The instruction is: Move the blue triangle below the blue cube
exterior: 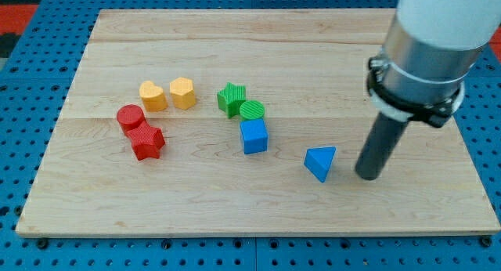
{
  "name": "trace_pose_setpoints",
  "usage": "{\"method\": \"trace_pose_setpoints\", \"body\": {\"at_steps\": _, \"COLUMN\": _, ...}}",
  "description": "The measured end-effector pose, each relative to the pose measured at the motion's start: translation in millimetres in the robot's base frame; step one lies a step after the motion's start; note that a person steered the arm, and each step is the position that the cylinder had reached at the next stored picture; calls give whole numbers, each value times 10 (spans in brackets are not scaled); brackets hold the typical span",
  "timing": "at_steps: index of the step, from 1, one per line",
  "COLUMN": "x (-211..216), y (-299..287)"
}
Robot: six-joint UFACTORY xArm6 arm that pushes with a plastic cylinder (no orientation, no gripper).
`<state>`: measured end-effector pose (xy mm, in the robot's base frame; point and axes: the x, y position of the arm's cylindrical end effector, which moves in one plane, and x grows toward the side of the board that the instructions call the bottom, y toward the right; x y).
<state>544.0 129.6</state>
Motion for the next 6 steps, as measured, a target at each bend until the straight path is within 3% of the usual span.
{"method": "trace_pose_setpoints", "body": {"at_steps": 1, "x": -86, "y": -299}}
{"method": "trace_pose_setpoints", "body": {"at_steps": 6, "x": -258, "y": -615}}
